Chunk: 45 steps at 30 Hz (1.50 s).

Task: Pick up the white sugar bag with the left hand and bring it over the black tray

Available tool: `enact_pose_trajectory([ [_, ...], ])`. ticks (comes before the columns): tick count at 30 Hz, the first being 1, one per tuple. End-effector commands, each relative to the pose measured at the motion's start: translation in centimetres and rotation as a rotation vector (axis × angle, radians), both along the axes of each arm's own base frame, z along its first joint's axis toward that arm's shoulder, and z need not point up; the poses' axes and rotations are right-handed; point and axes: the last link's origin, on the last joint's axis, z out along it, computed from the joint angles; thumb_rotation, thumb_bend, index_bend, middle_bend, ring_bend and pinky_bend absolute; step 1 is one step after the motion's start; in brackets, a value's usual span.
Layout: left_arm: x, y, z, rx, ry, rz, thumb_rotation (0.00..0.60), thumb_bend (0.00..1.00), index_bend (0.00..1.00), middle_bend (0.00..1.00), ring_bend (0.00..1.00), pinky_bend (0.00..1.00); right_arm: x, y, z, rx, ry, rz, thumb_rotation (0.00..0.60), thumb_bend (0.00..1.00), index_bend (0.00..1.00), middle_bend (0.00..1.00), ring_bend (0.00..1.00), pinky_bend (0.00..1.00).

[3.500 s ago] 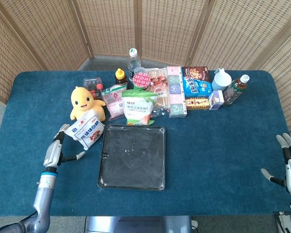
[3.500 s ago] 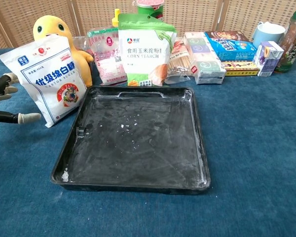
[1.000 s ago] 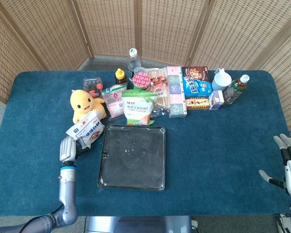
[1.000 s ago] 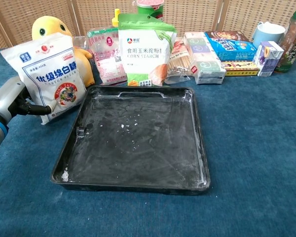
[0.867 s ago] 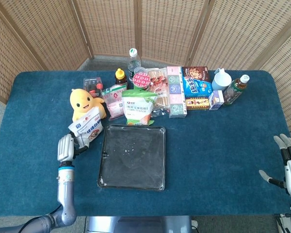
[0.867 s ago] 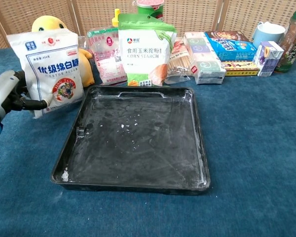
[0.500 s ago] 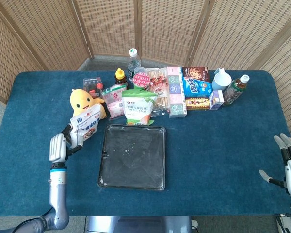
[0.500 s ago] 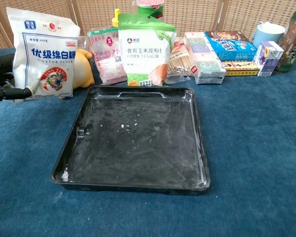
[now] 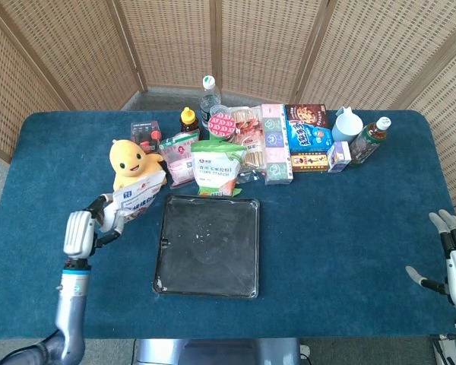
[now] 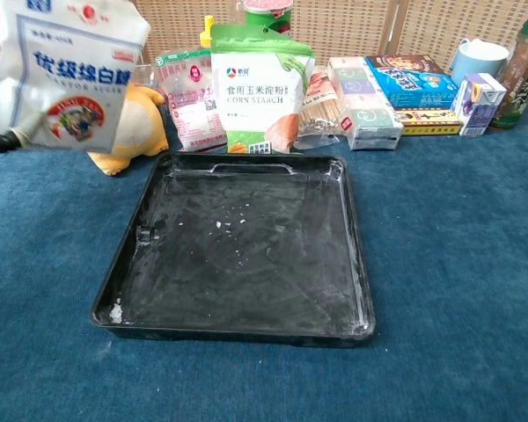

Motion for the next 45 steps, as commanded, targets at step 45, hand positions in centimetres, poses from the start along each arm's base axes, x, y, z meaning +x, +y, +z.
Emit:
enact_pose_trajectory([
  [45,5.9,0.8,8.1,0.15,1.128,-0.76,0.6,0.48,0.71,0.69,0.67,0.66,-0.1,0.0,0.2,-0.007,-0.009,-0.009,0.6,0.0,0.01,0.0,0.0,0.0],
])
